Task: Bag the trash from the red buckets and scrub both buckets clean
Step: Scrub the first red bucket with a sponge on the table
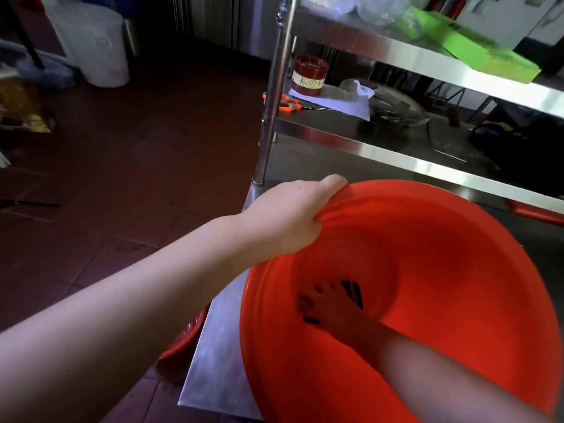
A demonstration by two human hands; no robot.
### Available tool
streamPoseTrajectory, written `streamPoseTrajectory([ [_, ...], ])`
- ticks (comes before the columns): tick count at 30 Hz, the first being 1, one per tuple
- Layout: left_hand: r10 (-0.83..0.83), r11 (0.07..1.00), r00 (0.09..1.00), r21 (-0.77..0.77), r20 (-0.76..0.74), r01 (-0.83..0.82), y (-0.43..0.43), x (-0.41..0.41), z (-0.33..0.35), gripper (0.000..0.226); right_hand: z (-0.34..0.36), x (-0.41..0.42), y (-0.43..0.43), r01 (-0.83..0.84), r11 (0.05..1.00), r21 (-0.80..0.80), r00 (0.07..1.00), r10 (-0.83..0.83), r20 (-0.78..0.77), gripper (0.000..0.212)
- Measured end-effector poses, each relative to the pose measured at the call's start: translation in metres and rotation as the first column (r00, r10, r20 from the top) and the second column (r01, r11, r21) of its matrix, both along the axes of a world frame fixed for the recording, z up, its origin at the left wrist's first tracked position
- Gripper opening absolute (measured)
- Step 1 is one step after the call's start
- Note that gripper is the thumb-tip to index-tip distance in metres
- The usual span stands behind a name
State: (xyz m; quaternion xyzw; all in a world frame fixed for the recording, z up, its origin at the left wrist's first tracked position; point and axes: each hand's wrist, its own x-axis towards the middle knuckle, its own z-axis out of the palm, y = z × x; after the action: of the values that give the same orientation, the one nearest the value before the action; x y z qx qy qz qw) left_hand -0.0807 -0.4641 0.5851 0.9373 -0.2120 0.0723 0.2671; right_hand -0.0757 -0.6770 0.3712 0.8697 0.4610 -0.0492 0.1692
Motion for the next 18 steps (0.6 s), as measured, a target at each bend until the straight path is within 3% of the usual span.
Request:
streamPoseTrajectory([
  [1, 0.0, 1.0, 1.0, 0.009, 0.001, 0.0, 0.001, 0.0, 0.0, 0.052, 0.0, -0.002, -0.009, -0.057, 0.998, -0.039, 0.998, 0.057, -0.001, 0.013],
  [6, 0.041, 0.999, 0.999, 0.005, -0.018, -0.041, 0.008, -0.002, 0.006, 0.053, 0.012, 0.02, -0.044, -0.209, 0.956, -0.206, 0.975, 0.219, 0.027, 0.031],
  [8, 0.049, 0.999, 0.999, -0.014, 0.004, -0.049, 0.014, 0.001, 0.011, 0.054, 0.031, 0.044, -0.039, -0.143, 0.978, -0.149, 0.985, 0.156, 0.073, 0.035],
  [10, 0.056, 0.998, 0.998, -0.007, -0.006, -0.056, 0.017, 0.003, 0.016, 0.056, 0.059, 0.061, -0.024, 0.009, 0.999, 0.031, 0.988, -0.014, 0.155, 0.032],
  [11, 0.06, 0.998, 0.998, 0.0, -0.013, -0.06, 0.018, 0.002, 0.016, 0.057, 0.062, 0.067, -0.019, 0.097, 0.992, 0.081, 0.979, -0.109, 0.172, 0.047],
  [13, 0.055, 0.998, 0.998, 0.0, -0.001, -0.055, 0.017, 0.0, 0.015, 0.055, 0.052, 0.067, -0.013, 0.268, 0.96, 0.076, 0.95, -0.277, 0.146, 0.114],
  [15, 0.04, 0.999, 0.999, -0.024, 0.027, -0.039, 0.017, -0.003, 0.011, 0.051, 0.03, 0.051, -0.007, 0.421, 0.902, 0.099, 0.901, -0.428, 0.071, 0.149],
  [16, 0.038, 0.999, 0.999, -0.034, 0.038, -0.037, 0.017, -0.004, 0.01, 0.051, 0.022, 0.041, 0.0, 0.453, 0.882, 0.126, 0.886, -0.462, 0.049, 0.151],
  [18, 0.035, 0.999, 0.998, -0.041, 0.05, -0.033, 0.015, -0.004, 0.009, 0.051, 0.003, 0.02, 0.01, 0.327, 0.921, 0.213, 0.937, -0.346, 0.054, 0.125],
])
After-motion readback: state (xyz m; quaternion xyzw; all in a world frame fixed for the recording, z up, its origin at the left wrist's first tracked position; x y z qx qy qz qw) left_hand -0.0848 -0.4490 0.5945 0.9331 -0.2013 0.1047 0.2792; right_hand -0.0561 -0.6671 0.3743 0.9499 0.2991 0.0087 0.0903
